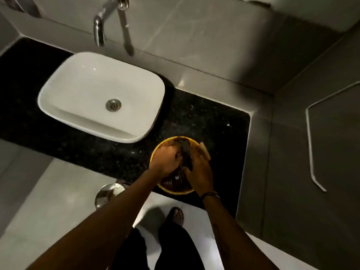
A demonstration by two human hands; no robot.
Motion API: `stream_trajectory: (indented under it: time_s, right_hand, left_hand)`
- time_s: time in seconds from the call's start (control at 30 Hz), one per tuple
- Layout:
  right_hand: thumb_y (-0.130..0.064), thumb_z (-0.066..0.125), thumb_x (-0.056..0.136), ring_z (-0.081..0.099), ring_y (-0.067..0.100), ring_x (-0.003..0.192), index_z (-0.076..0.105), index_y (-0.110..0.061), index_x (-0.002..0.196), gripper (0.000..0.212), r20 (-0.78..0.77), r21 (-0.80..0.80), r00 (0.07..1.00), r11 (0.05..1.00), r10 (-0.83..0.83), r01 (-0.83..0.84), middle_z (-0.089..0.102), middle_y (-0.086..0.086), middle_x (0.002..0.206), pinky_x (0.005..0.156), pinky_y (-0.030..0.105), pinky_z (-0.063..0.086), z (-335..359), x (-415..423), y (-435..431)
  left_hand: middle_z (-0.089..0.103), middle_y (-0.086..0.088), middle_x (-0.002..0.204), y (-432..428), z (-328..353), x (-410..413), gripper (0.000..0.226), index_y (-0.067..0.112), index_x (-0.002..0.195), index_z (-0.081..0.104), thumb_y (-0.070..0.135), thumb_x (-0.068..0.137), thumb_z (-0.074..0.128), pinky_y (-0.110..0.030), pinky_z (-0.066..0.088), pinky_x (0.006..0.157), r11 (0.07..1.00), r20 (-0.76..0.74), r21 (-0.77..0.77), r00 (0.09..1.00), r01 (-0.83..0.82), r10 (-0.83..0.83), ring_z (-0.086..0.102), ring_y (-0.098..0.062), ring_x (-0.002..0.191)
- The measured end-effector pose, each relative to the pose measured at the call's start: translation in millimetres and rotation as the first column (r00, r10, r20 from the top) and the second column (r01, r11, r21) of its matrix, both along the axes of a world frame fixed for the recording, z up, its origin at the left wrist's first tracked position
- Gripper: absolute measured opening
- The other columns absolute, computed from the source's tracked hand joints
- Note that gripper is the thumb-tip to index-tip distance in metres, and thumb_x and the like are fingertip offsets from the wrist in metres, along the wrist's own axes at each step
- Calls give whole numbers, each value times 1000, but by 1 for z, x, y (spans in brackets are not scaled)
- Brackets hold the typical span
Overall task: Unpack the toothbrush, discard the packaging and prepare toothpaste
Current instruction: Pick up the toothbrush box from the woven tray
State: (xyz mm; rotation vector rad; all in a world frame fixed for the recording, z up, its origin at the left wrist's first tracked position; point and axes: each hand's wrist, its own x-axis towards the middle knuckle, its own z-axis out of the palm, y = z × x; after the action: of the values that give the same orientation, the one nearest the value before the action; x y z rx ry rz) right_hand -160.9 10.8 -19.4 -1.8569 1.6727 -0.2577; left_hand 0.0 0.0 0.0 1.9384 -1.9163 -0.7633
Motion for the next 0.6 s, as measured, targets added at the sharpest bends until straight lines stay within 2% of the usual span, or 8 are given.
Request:
stream_trajectory:
  time_s: [0.07,0.13,0.2,0.27,0.37,0.47,0.53,0.6]
  right_hand:
    - [-26,78,87,24,26,162,32,-26,164,90,-20,52,999,998,-35,36,29,1,173,129,43,35,-17,0,-3]
    - [-32,78,87,38,29,155,33,-30,162,87,-72,109,996,992,-56,64,42,0,166,122,49,45,-27,2,-2]
    - [-35,75,89,55,30,141,43,-31,154,72,-85,95,993,991,-83,91,57,1,152,108,50,56,-33,7,-3]
    - [-38,70,94,65,29,126,54,-28,142,52,-63,70,991,990,-114,119,67,1,136,98,49,61,-33,10,-8]
    - [-38,69,94,67,29,124,57,-25,139,48,-69,60,989,989,-132,136,68,2,134,94,49,62,-26,11,-9]
    - [-30,72,89,63,27,132,58,-29,139,52,-40,39,987,987,-156,158,60,-2,146,91,46,65,-10,7,-10]
    - [-27,73,85,55,26,143,64,-30,131,47,14,-8,989,989,-148,148,55,-2,151,95,44,63,6,5,-10]
    - [-28,75,83,51,32,147,67,-25,125,43,65,-103,992,988,-108,114,61,5,148,105,47,56,25,6,-10]
  left_hand:
    - [76,-14,112,-10,-14,-7,30,12,117,74,23,92,62,-40,50,81,998,-4,-12,999,-54,54,69,-38,101]
    - [77,-13,109,-14,-21,-15,29,12,115,75,20,91,61,-41,51,79,995,-12,8,994,-104,104,70,-37,97]
    - [78,-11,111,-20,-27,-19,33,14,120,76,18,90,63,-39,53,81,990,-79,1,987,-142,141,71,-33,98]
    - [79,-9,110,-27,-32,-18,32,15,119,78,14,89,64,-37,54,82,984,-129,-14,976,-180,176,71,-29,98]
    - [79,-8,101,-34,-34,-19,23,15,107,79,15,89,64,-39,56,80,977,-164,13,963,-214,214,71,-27,93]
    - [78,-5,113,-36,-27,-16,27,18,116,76,21,91,67,-37,57,90,945,-228,28,918,-327,325,72,-24,104]
    - [78,-4,112,-35,-20,-10,23,20,116,74,24,93,70,-36,57,94,894,-318,68,840,-442,440,73,-22,107]
    - [79,-5,103,-32,-7,2,13,20,108,72,21,95,71,-41,62,90,839,-481,145,704,-524,523,75,-25,101]
